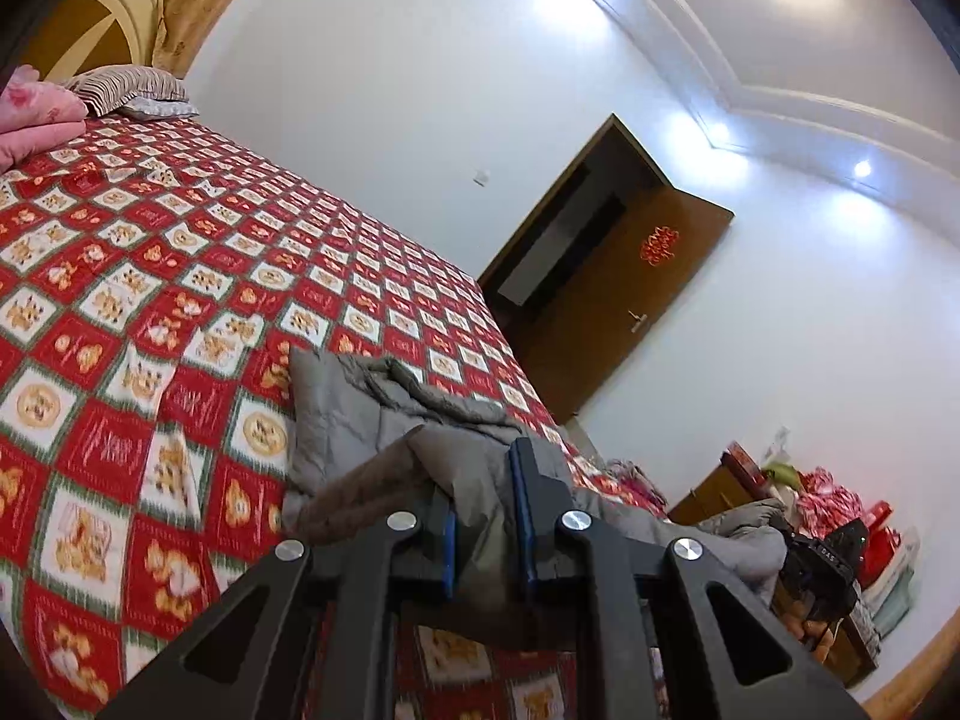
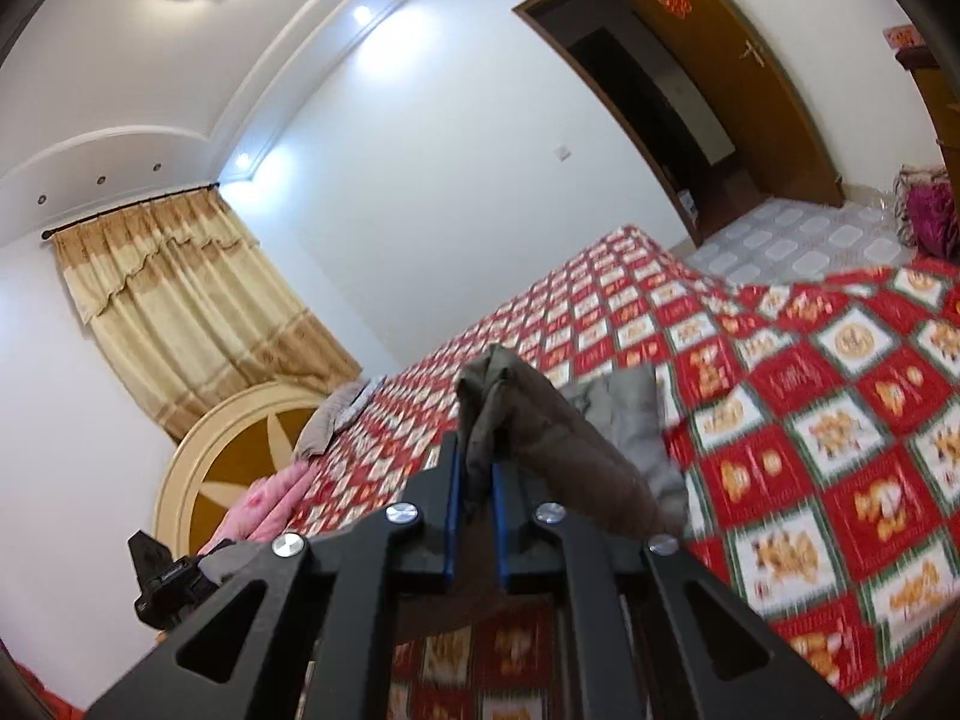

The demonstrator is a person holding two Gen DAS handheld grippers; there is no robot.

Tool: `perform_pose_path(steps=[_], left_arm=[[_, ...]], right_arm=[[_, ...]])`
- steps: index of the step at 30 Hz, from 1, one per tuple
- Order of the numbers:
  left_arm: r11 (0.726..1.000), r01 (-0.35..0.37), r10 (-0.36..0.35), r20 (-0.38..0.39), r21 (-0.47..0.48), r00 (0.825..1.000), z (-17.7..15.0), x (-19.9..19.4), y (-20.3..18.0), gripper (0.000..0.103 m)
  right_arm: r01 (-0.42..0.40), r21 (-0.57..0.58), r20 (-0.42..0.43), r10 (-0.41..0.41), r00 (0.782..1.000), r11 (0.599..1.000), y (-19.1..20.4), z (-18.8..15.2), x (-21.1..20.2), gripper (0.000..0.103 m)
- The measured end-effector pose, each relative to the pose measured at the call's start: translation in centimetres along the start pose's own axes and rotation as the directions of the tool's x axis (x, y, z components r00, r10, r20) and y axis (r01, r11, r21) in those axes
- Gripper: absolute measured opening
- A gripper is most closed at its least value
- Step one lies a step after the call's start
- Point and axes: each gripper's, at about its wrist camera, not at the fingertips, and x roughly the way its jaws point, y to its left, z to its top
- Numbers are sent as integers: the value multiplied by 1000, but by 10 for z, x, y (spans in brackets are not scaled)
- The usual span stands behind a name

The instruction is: Fold large clothes

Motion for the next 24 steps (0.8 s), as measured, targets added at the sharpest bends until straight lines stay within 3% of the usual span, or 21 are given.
perform_pose_path(steps=[7, 13, 24], left_arm=[[997, -72, 72, -8, -33, 997, 48, 50, 10, 15], [986, -144, 141, -39, -81, 989, 79, 109, 29, 15], [945, -288, 272, -120, -156, 955, 108, 217, 79, 15]], right_arm=[[50, -43, 30, -48, 998, 998, 7, 42, 58, 12], [139, -91, 51, -135, 990, 986, 5, 65, 116, 12], [289, -81, -12, -291, 957, 954, -39, 86, 240, 11]])
